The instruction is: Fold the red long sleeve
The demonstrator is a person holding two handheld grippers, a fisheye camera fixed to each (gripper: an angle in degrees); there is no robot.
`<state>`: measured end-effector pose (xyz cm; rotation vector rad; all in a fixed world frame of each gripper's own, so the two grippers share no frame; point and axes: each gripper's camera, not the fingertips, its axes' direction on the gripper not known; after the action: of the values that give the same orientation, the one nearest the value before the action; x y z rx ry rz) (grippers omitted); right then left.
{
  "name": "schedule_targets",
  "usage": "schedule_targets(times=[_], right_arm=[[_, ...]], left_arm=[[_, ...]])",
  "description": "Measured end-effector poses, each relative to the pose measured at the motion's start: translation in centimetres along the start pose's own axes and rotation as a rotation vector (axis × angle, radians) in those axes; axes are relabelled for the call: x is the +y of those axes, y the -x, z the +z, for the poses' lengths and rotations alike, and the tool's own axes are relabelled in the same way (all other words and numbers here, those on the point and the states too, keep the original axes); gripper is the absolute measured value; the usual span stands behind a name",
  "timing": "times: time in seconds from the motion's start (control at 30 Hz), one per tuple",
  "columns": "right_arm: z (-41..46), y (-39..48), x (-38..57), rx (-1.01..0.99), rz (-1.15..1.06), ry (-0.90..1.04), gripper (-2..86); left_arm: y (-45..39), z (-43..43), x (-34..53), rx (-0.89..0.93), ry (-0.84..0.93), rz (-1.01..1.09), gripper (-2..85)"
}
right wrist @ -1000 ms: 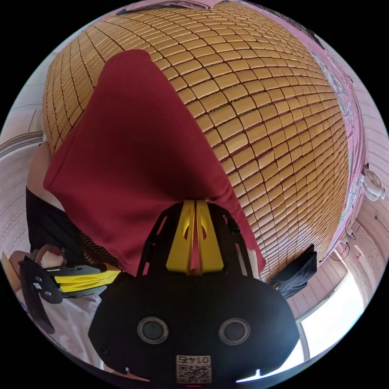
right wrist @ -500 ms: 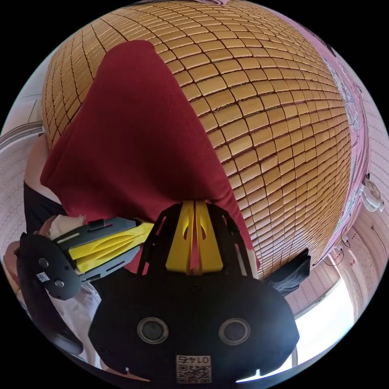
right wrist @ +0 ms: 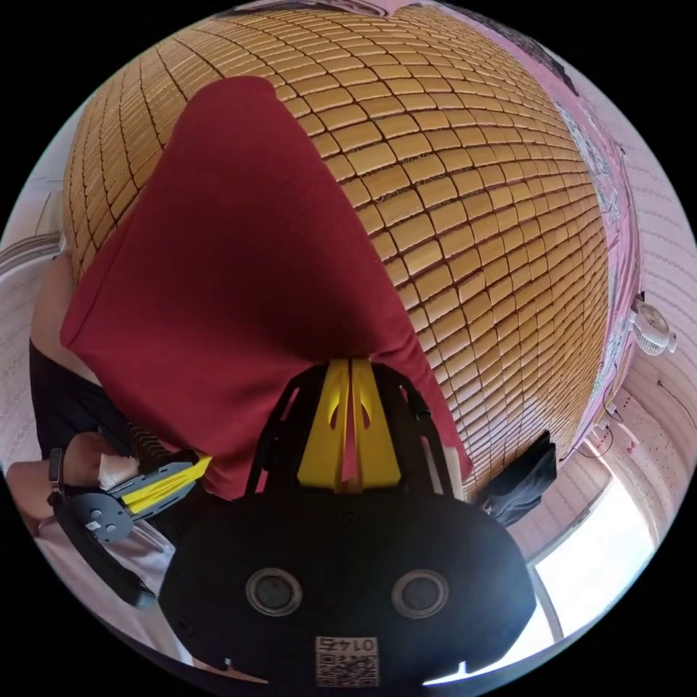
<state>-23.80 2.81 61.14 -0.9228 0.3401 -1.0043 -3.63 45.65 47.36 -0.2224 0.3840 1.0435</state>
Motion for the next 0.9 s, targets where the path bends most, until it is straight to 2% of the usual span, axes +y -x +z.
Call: schedule_targets(times=[0.1, 0.17, 0.23, 0.33, 0.47, 0.53, 0.67, 0.8, 0.9], right_arm=[[0.8, -0.7, 3.9, -0.004, 0.021, -0.094, -0.3], [1.0, -1.9, 7.6, -0.061, 0.05, -0.196, 0.5], [1.7, -4.6, 14.5, -0.224, 0.176, -0.351, 4.0], [4.7, -6.8, 25.3, -0.342, 0.35, -0.507, 6.7], [12.0, -7.3, 36.4, -0.392, 0.529, -0.437, 10.7], [16.9, -6.6, 41.6, -0.457, 0.591, -0.385, 11.7], [22.5, -5.9, 45.9, -0.531, 0.654, -0.354, 13.0], [27.6, -6.2, 48.0, -0.598, 0.668, -0.292, 8.1], [28.9, -6.3, 49.6, -0.572, 0.622, -0.296, 5.4]], left_arm=[[-1.0, -1.2, 1.8, -0.002, 0.01, -0.006, -1.0], [-2.3, -2.6, 3.7, -0.021, -0.063, 0.002, -1.0], [-3.0, -3.5, 4.8, -0.023, -0.118, -0.008, -1.0], [-3.4, -4.4, 5.9, 0.056, -0.204, -0.044, -0.9], [-4.2, -5.0, 6.5, 0.183, -0.289, -0.048, -0.2], [-4.9, -5.1, 6.5, 0.174, -0.304, -0.049, 1.2], [-6.6, -5.1, 5.9, 0.157, -0.333, -0.007, 9.1], [-7.6, -4.5, 4.8, 0.165, -0.304, 0.005, 11.0], [-8.7, -4.3, 4.3, 0.149, -0.271, 0.029, 10.5]])
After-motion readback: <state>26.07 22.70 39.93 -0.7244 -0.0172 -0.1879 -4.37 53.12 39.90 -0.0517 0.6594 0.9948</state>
